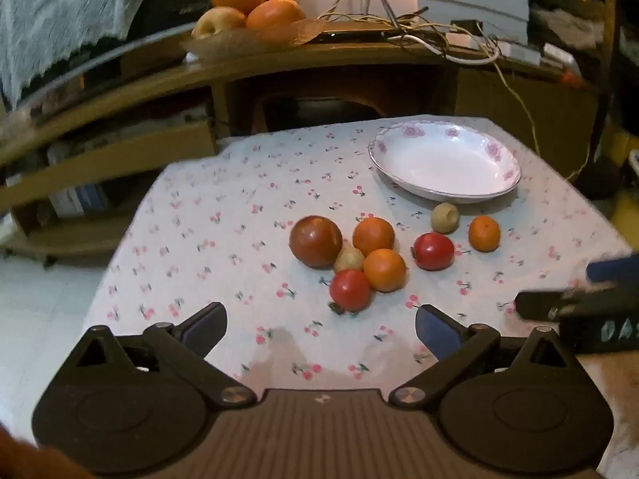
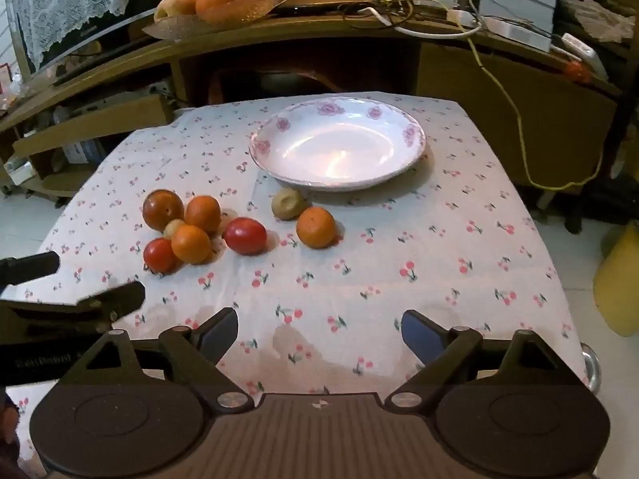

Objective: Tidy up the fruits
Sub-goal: 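Move both grippers toward the cluster of fruits beside the white plate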

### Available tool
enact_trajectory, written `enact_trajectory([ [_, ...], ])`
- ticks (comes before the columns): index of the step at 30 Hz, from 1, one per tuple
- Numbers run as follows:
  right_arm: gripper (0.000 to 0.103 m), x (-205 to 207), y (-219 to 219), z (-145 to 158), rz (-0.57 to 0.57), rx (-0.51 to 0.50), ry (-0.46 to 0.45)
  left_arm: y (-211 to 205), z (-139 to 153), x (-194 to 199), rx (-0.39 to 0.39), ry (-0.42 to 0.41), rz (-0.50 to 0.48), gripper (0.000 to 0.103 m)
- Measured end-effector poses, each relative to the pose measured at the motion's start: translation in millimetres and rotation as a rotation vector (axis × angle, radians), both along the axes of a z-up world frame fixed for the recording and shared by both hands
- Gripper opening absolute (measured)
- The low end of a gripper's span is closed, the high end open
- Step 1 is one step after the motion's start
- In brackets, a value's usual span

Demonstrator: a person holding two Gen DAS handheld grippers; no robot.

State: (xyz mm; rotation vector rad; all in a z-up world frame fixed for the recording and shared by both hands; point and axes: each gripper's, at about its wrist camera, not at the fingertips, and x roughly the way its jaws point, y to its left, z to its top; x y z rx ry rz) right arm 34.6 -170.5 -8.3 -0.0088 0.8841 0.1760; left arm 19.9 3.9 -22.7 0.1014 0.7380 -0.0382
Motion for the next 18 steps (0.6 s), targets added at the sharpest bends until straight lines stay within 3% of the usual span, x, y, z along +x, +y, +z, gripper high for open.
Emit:
enact_trajectory([
  [2,0.087,5.9,1.0,1.1,0.010,-0.047,-0.012,-5.1,-1.8,2.2,0.036,-0.017,-0.032,0.103],
  [9,0.086,27.5,1.7,2.8,0.092,-0.087,0.002,-8.4,-11.8,20.6,0.045,-0.007,-0.100,0.099],
  [15,0.084,46.5,0.4,-2.5,0.140,-0.062,-0.003,-8.0,-22.2,34.4,0.060,0.007,-0.129,0.084],
  [18,0.082,52.9,-1.2,-3.7,0.162,-0.047,-0.007,-6.5,-27.3,39.4,0.049,0.045,-0.158,0.067],
])
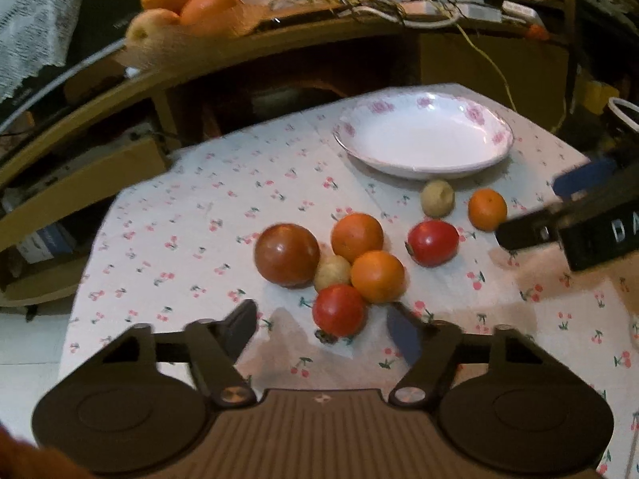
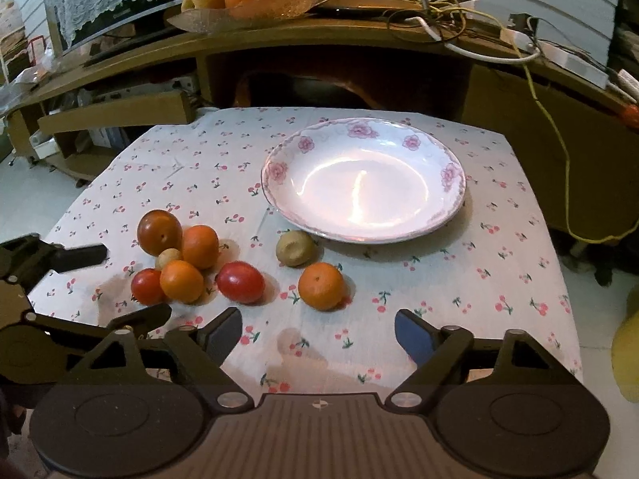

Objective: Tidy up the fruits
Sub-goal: 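Move both grippers toward the cluster of fruits beside the white plate, then grasp the small red tomato with the left gripper while the right grasps a tangerine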

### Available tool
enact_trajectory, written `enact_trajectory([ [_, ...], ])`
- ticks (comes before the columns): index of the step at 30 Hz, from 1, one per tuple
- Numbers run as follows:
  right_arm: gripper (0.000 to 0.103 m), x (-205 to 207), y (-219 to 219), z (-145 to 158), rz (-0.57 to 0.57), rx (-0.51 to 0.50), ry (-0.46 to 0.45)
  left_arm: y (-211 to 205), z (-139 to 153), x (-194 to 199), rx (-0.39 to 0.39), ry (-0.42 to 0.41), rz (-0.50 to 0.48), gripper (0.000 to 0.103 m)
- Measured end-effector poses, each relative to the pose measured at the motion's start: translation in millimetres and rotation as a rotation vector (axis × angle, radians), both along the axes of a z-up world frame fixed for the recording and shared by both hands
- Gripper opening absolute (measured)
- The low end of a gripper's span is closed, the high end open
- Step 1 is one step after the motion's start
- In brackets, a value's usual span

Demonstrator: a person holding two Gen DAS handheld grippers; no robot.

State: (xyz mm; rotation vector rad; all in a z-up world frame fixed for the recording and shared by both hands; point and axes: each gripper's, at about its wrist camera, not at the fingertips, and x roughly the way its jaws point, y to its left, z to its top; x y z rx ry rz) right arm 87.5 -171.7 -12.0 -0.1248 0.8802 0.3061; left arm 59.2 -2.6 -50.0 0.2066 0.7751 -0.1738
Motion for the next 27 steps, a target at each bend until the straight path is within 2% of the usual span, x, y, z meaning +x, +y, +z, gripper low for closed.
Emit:
enact_trajectory([
  [6,0.082,12.1,-5.4,-3.6,0.016,-0.007,0.009,-2.4,0.4,9.9,-0.020,0.033,-0.067,0.055],
  [8,0.082,14.0,-7.0,-4.9,0.024,-0.004,0.008,-4.4,1.3,12.0,-0.030,0.052,-0.089,0.046],
  [13,0.077,18.5,-9.0,-11.1,0.051,-0.004,0.018,-1.9,4.1,11.4,-0.076,0.098,-0.087,0.041],
  [18,0.063,27.7,-6.7,-16.5,0.065,0.000,0.029,5.0,4.0,13.3,-0.125,0.121,-0.083,0.033],
  [22,0.062,34.3,-0.3,-22.0,0.081,-0.011,0.027,5.9,2.9,12.6,-0.130,0.115,-0.089,0.033],
  [25,0.058,36.4,3.4,-22.2,0.085,-0.020,0.017,3.9,2.4,10.0,-0.117,0.102,-0.105,0.033],
  [27,0.039,34.9,5.5,-21.4,0.093,-0.039,0.005,2.1,2.2,8.5,-0.105,0.093,-0.115,0.033],
])
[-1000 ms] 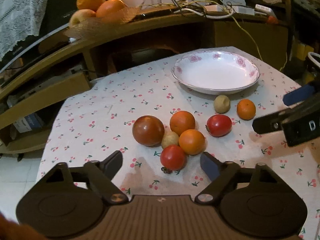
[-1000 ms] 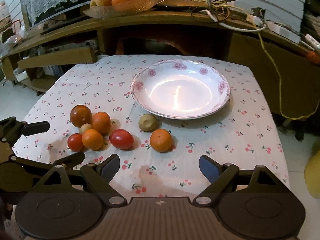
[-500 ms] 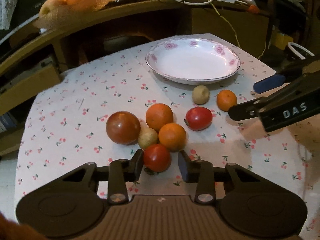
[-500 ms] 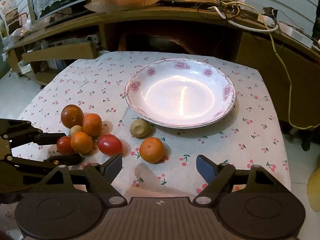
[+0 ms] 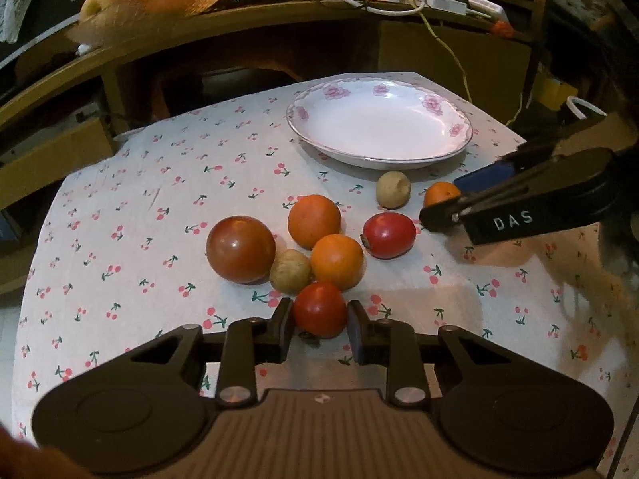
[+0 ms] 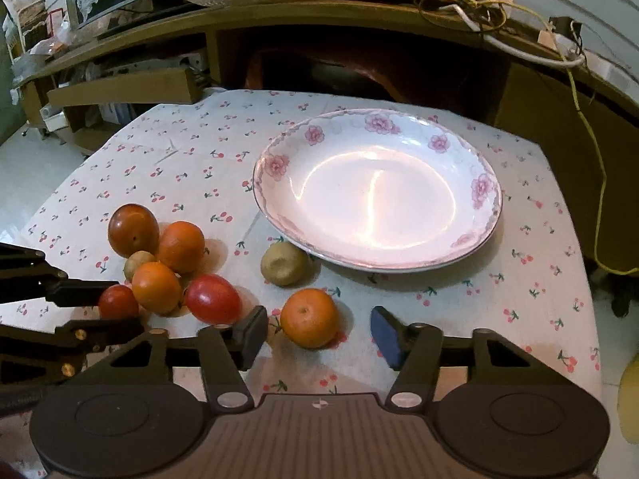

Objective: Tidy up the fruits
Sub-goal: 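Grasp the small red tomato with the left gripper while the right grasps a tangerine, then carry both fruits over the white plate and open both grippers to release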

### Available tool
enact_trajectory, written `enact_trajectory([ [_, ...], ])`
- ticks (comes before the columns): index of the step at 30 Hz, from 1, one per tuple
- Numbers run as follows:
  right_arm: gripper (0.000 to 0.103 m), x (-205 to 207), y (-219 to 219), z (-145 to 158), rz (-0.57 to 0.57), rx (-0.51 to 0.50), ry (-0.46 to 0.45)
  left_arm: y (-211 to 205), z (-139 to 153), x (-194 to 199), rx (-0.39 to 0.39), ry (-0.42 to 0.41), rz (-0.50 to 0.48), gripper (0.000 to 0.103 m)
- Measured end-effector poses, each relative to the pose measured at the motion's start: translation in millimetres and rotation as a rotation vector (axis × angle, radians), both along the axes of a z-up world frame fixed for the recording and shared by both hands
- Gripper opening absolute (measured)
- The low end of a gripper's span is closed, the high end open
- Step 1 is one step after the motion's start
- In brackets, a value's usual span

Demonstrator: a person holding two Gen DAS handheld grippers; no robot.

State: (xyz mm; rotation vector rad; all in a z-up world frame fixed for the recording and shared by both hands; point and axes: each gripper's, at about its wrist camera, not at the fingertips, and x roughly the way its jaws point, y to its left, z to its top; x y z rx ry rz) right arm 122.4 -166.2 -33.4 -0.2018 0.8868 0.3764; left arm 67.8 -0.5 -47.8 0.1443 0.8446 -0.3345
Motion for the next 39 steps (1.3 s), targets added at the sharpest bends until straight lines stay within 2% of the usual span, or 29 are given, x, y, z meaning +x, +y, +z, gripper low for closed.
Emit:
enact_trajectory([
  [2,0.032,-1.6,0.7,0.9,0.008,-0.005,0.001,-1.9,-0.2,-1.2,0.018,-0.013,-0.015,0.034],
  [11,0.031,-9.0,2.4,4.8,0.025,-0.001,0.016,-4.6,1.8,-2.3,0.029,-0.007,-0.016,0.032],
  [15,0.031,-12.7,3.5,6.6,0.033,0.004,0.022,-2.2,7.7,-1.2,-0.041,0.024,-0.012,0.032],
  [21,0.031,-17.2,0.6,18.4,0.026,0.025,-0.001,-15.2,22.3,-0.3,-0.047,-0.017,-0.034,0.032],
  [30,0.031,-10.3,-8.3,33.3,-0.015,0.057,-0.032,-35.0,41.7,32.5,-0.110,-0.067,-0.017,0.032],
  [39,0.031,19.9,-16.7,38.5,-0.093,0.079,-0.068,-49.0,46.5,70.2,-0.096,-0.095,-0.008,0.032],
])
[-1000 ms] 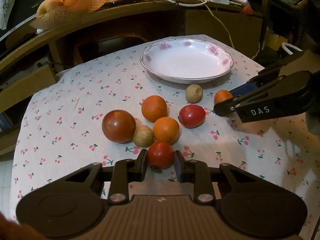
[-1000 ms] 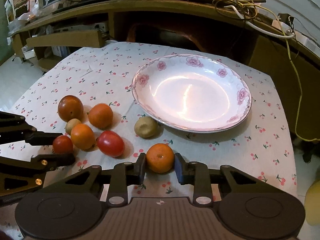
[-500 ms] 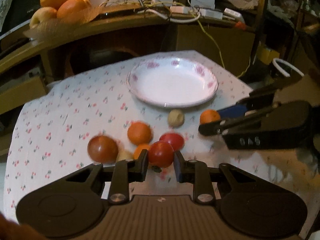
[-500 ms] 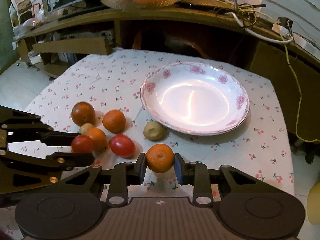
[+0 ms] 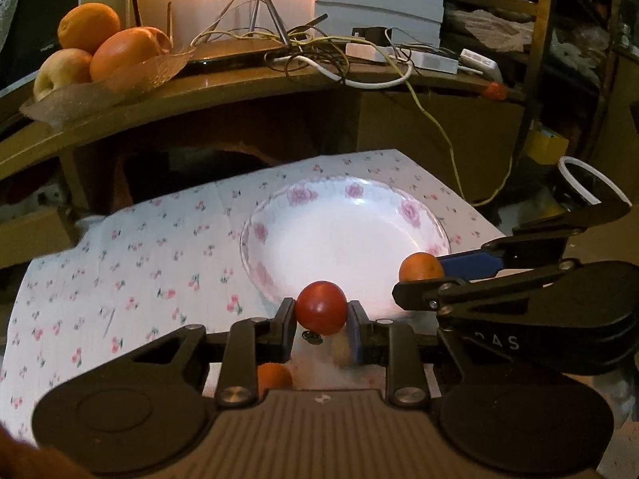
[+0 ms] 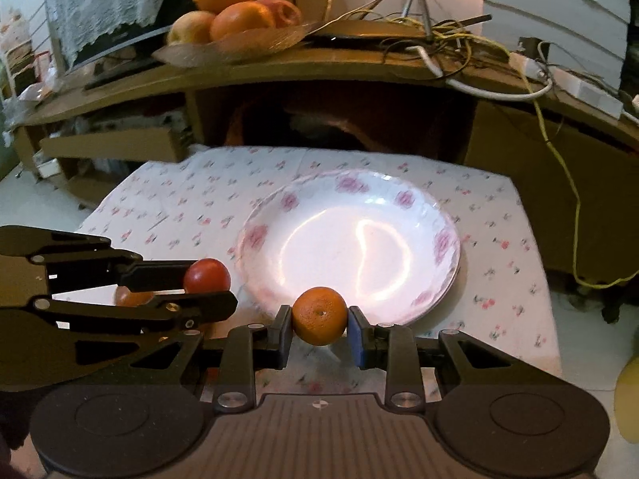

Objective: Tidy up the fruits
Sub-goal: 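Carry both fruits over the white plate and open both grippers to release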

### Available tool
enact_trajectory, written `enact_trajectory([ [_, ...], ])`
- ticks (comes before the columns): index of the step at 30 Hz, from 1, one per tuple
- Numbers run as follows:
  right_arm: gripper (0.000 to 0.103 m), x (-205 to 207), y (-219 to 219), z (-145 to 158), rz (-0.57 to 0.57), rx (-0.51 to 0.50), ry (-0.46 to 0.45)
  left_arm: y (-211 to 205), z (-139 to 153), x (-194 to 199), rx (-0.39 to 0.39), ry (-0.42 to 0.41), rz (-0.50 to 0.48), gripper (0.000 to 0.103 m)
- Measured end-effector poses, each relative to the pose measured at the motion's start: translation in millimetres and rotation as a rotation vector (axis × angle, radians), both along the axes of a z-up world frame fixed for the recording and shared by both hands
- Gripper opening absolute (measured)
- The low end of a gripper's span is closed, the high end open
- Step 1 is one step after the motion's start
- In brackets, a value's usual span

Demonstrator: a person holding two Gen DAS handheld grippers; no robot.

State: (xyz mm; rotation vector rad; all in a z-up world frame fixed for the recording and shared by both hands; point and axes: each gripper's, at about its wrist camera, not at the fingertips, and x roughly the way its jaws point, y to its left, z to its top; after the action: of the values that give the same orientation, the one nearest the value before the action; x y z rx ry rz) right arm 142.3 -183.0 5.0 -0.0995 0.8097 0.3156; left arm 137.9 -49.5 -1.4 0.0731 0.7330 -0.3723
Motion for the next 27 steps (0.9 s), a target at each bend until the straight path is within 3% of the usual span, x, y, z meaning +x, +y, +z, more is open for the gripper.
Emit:
enact_trajectory([
  [19,0.033,37.7,-11.2,-17.3,-0.027,0.003,0.040,-8.2,-21.6,35.9,-0.008,0.037,0.010,0.033],
  [27,0.043,39.7,-15.5,-13.9,-0.056,0.006,0.017,-5.7,-19.5,36.3,-0.012,0.034,0.019,0.036],
])
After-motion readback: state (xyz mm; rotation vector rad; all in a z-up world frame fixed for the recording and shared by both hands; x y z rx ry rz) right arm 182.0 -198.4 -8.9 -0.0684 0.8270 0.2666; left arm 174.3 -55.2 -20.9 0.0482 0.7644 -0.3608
